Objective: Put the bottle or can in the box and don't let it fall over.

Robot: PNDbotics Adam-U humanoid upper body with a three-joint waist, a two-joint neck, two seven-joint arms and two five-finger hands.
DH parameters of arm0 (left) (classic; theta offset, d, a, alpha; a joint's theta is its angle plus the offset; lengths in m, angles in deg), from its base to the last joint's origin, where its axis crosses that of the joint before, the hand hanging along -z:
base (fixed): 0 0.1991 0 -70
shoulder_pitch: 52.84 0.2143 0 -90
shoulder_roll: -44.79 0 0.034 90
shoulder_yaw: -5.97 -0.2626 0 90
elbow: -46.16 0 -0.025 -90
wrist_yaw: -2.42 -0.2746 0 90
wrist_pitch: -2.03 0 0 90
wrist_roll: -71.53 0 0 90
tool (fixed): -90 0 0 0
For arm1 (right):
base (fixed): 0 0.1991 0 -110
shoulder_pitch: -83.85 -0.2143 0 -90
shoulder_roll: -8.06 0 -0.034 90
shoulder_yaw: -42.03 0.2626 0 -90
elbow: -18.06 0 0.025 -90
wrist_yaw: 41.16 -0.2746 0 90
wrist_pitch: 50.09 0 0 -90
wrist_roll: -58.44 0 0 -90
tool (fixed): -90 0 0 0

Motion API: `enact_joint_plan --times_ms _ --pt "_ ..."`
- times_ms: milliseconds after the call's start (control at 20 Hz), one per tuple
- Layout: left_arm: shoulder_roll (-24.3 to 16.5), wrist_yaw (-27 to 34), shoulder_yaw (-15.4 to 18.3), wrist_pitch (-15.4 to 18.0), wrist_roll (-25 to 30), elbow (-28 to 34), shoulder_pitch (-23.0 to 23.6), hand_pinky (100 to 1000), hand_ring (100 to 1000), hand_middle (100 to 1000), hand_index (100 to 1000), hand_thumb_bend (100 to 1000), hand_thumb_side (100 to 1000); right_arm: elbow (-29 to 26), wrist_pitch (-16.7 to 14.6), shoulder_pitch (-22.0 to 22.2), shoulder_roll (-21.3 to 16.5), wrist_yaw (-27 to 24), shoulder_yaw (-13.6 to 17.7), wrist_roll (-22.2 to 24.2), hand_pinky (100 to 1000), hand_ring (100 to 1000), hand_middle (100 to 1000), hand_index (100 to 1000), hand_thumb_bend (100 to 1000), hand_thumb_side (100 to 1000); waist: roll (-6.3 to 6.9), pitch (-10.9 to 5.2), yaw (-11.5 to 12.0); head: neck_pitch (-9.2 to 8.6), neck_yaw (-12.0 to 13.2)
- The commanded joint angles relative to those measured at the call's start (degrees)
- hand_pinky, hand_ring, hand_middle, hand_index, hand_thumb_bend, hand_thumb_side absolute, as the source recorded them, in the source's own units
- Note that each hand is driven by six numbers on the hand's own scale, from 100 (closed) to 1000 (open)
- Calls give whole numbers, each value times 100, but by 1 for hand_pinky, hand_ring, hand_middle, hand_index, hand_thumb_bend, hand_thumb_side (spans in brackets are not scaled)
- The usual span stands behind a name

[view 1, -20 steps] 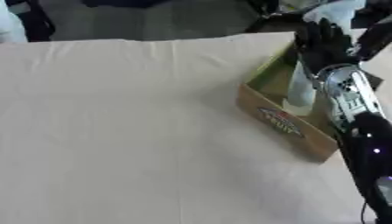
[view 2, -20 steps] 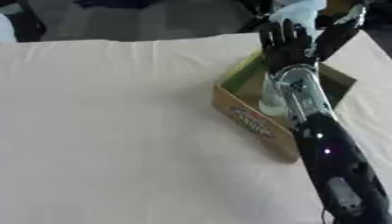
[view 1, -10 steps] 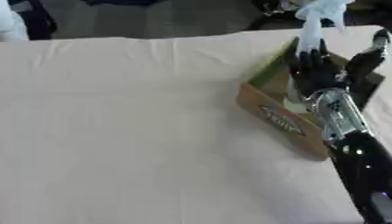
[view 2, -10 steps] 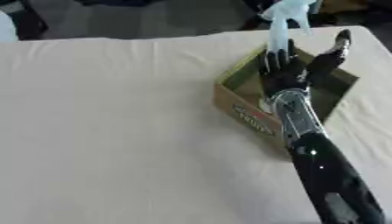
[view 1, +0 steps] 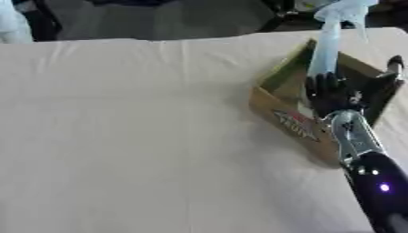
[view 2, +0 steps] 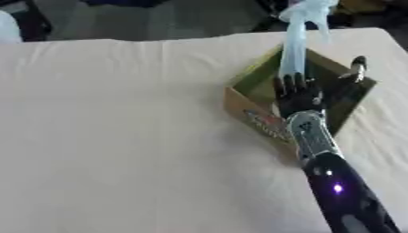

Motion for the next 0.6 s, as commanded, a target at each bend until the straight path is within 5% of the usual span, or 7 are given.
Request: enact_joint_plan --times_ms 50,600 --pt "-124 -14 67 5 -18 119 -9 923 974 777 849 485 759 -139 -526 -10 -163 112 172 -398 100 100 100 918 503 1000 -8 -116 -14 -48 53" --pt "-128 -31 82 2 -34 119 19 924 974 778 848 485 759 -747 -724 103 -563 874 733 -398 100 100 100 922 494 1000 -20 -130 -49 -55 138"
